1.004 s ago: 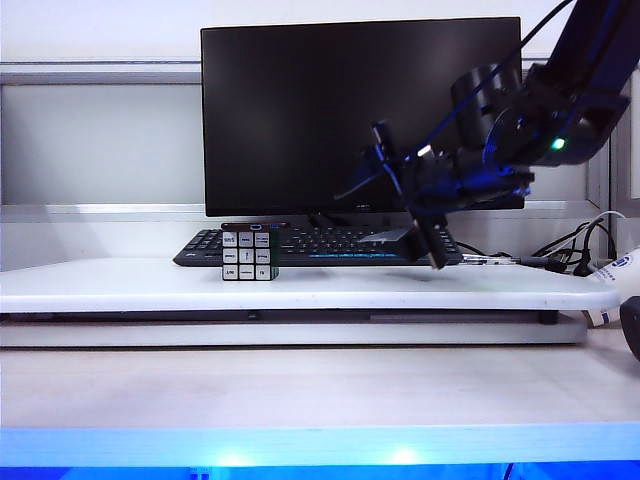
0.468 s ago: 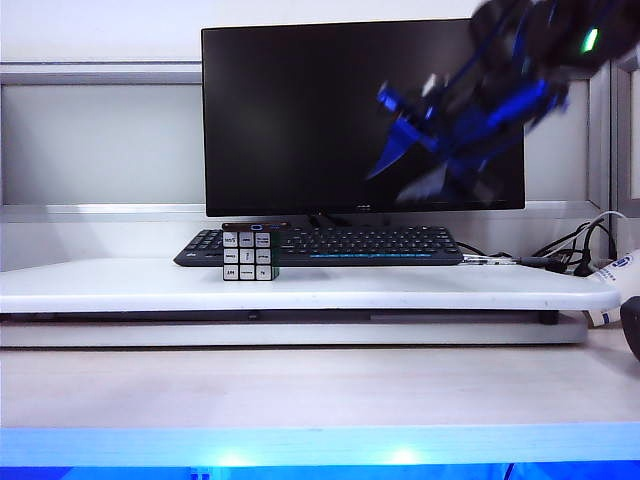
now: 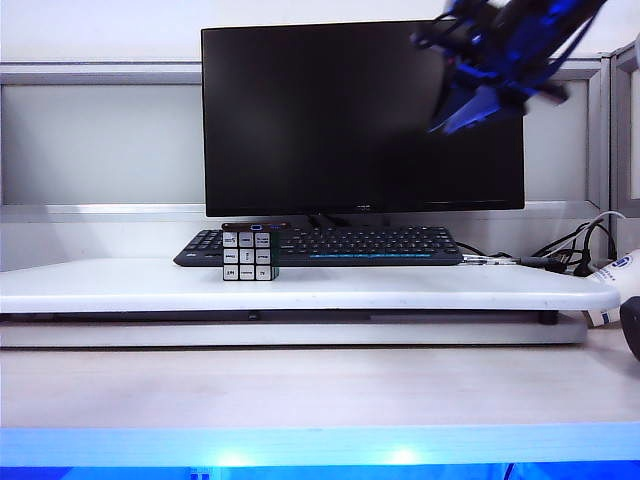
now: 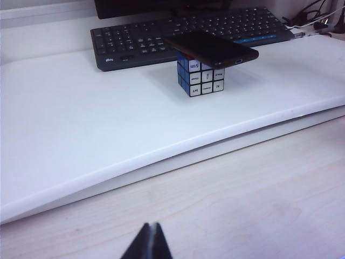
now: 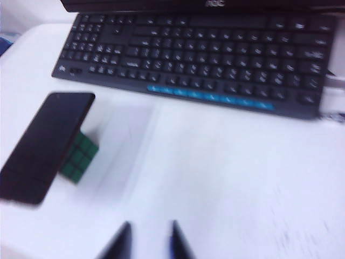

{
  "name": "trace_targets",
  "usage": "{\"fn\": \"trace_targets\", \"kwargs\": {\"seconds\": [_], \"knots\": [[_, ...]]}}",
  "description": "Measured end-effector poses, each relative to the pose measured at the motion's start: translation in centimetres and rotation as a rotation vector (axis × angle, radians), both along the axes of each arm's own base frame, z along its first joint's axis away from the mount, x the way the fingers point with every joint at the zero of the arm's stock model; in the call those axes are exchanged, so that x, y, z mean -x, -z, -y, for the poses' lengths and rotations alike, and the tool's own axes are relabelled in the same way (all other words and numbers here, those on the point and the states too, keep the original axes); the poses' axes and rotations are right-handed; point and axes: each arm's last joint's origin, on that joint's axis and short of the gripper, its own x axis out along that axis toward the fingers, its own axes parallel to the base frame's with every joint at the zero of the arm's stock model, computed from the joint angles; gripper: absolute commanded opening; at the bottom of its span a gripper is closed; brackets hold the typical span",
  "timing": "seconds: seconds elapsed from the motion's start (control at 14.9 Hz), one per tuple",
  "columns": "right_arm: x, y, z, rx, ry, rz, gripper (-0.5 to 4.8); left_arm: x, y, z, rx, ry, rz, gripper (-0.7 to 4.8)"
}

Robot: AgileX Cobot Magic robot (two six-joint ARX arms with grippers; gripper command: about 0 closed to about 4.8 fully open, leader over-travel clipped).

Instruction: Put the phone on top of the Rubik's Cube.

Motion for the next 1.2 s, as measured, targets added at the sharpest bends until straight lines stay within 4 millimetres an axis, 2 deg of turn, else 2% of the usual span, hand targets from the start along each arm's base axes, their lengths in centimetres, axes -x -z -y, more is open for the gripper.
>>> {"fn": "trace_targets", "kwargs": {"seconds": [0.4, 0.6, 1.0, 1.2], "knots": [[6.1, 3.1, 2.3, 0.062, 0.100, 0.032, -0.09, 0.0, 0.0, 0.0, -0.001, -0.007, -0.001, -0.06], [7.6, 3.8, 2.9, 0.104, 0.134, 0.061, -0.09, 0.0, 0.1, 0.0, -0.001, -0.007, -0.006, -0.05], [11.3, 6.8, 4.2, 0.104, 0.195, 0.095, -0.09, 0.0, 0.1, 0.0, -0.002, -0.015, -0.006, -0.05], [13.0, 9.1, 4.7, 0.100, 0.201, 0.082, -0.09, 0.0, 0.1, 0.0, -0.003, -0.015, -0.006, -0.06]]}}
